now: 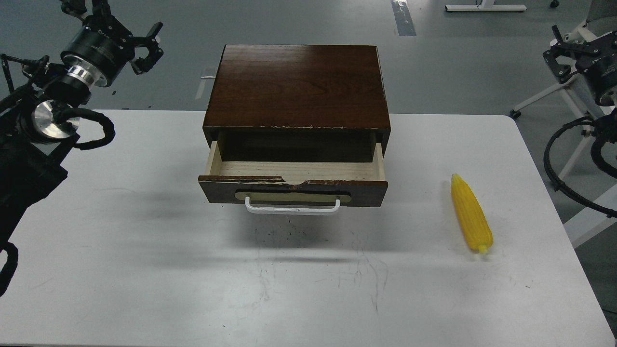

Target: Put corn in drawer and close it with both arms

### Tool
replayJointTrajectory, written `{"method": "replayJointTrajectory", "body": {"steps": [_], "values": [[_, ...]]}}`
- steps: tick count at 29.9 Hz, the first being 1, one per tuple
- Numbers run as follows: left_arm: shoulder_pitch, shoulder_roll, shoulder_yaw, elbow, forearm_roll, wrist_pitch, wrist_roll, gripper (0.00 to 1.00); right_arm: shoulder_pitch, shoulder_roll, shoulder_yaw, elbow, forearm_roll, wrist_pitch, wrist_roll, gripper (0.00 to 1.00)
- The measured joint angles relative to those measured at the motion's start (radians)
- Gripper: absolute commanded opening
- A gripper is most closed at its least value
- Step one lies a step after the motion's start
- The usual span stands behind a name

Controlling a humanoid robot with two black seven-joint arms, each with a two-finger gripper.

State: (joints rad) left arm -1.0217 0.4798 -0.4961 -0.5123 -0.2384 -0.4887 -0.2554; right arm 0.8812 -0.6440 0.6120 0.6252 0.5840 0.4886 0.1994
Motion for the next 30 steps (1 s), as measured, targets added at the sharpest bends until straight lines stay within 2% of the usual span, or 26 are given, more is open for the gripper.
{"method": "replayJointTrajectory", "body": {"steps": [14, 20, 23, 30], "values": [[-0.002, -0.008, -0.003, 0.01, -0.001, 0.0, 0.0, 1.0, 0.009, -0.005, 0.01, -0.064, -0.027, 0.0, 0.001, 1.0], [-0.014, -0.008, -0.052, 0.018, -0.012, 0.0, -0.009, 0.99, 0.075, -0.067, -0.003, -0.107, -0.055, 0.0, 0.001, 1.0], [-0.015, -0.004, -0.059, 0.019, -0.011, 0.0, -0.01, 0.99, 0.13, -0.094, -0.036, -0.107, -0.174, 0.0, 0.002, 1.0], [-0.013, -0.002, -0.053, 0.033, -0.002, 0.0, -0.01, 0.99, 0.299, -0.127, -0.162, -0.101, -0.62, 0.0, 0.011, 1.0]]}}
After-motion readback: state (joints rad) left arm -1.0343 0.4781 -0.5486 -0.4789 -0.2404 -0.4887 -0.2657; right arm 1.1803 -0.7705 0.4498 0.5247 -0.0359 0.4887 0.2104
